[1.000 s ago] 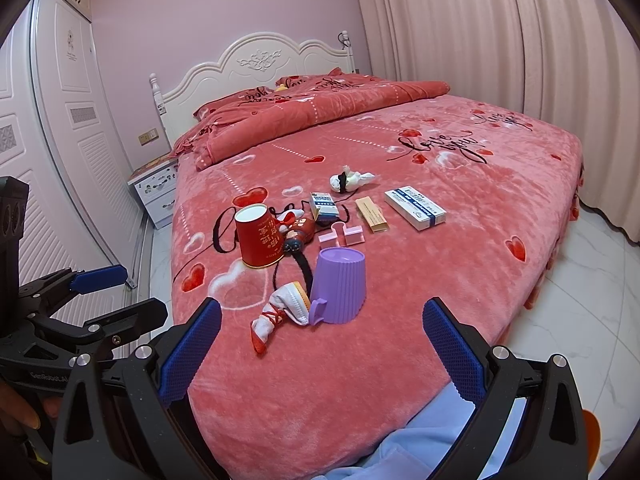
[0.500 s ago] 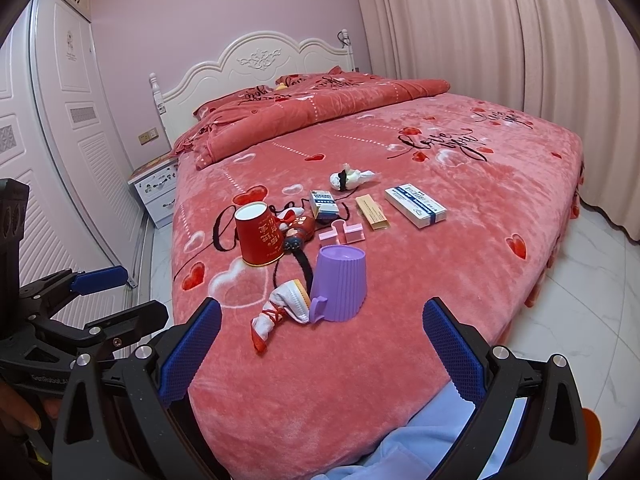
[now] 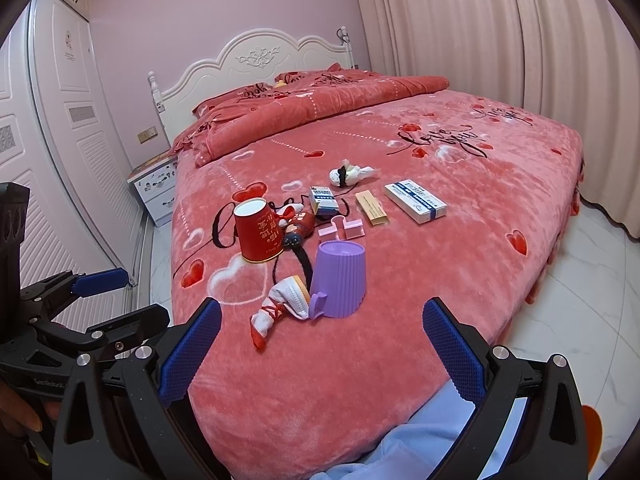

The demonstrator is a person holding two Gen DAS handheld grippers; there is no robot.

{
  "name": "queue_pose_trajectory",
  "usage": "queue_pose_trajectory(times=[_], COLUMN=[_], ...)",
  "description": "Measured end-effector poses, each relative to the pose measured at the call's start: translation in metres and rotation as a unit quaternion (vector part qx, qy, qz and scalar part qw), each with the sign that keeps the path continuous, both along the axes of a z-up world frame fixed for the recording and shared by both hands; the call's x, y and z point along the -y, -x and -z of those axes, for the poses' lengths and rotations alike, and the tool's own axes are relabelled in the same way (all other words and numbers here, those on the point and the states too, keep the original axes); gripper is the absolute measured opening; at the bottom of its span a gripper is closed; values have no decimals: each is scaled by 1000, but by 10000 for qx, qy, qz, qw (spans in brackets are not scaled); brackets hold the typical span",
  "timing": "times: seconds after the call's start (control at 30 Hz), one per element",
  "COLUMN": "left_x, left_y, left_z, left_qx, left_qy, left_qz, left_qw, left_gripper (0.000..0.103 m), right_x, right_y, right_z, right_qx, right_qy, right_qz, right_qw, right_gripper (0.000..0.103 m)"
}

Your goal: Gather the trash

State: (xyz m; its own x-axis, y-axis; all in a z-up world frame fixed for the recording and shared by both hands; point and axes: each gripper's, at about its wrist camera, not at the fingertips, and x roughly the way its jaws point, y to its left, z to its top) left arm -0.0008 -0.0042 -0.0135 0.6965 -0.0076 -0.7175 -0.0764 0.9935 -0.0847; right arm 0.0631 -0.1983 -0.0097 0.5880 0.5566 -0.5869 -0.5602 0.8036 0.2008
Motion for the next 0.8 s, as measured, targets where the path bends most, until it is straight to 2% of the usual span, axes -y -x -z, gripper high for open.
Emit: queue_pose_trajectory(times=[0.8], left_x=[1], left_y=[2], left_z=[3], left_qx=[-91], left_qy=[-68], left_qz=[45], left_qw=[9999], left_gripper=[97], right_x=[6], right_y=[0], right_z=[6], right_qx=[-66], right_qy=[-46], right_qz=[8], right_qw=[10000], right_gripper=[98])
